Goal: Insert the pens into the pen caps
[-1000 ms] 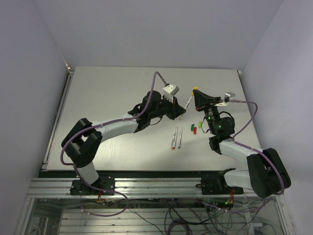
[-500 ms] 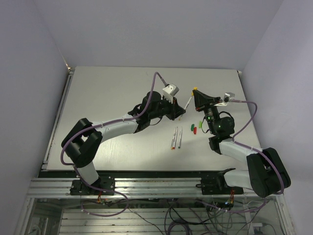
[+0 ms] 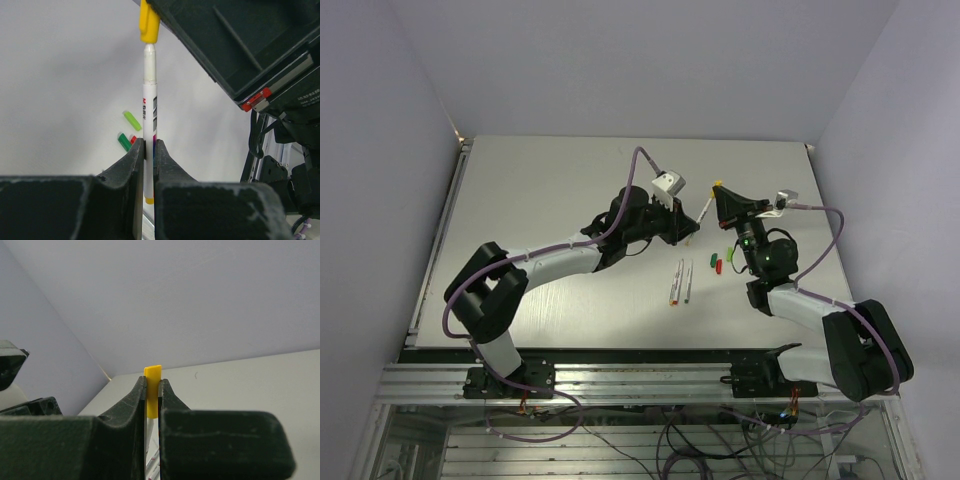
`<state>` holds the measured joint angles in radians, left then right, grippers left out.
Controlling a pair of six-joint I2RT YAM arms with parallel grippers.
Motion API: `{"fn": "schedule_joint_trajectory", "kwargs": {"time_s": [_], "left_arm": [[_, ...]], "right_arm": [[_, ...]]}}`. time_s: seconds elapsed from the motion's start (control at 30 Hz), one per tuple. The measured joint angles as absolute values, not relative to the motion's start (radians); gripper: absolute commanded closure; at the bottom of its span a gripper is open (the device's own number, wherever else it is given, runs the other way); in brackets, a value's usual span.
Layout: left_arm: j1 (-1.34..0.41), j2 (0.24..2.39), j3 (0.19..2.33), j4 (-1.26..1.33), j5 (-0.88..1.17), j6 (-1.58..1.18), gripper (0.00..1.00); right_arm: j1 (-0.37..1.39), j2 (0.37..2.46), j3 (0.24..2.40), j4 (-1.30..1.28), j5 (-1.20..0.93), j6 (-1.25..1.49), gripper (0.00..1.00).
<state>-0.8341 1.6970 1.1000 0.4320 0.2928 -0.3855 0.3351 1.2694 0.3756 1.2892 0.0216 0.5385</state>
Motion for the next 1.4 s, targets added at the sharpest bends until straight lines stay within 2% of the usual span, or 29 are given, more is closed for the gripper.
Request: {"fn": "schedule_joint_trajectory", "kwargs": {"time_s": [0.7, 1.4], "left_arm": [[-0.834, 1.691, 1.079, 0.480, 0.258, -0.402, 0.93], [-0.800, 1.653, 1.031, 0.505, 0.218, -0.429, 0.93]], "right_arm": [[0.334, 1.293, 0.372, 1.294, -0.093, 0.629, 1.00], [0.327, 1.271, 0.441, 1.105, -0.197, 0.564, 1.00]]}}
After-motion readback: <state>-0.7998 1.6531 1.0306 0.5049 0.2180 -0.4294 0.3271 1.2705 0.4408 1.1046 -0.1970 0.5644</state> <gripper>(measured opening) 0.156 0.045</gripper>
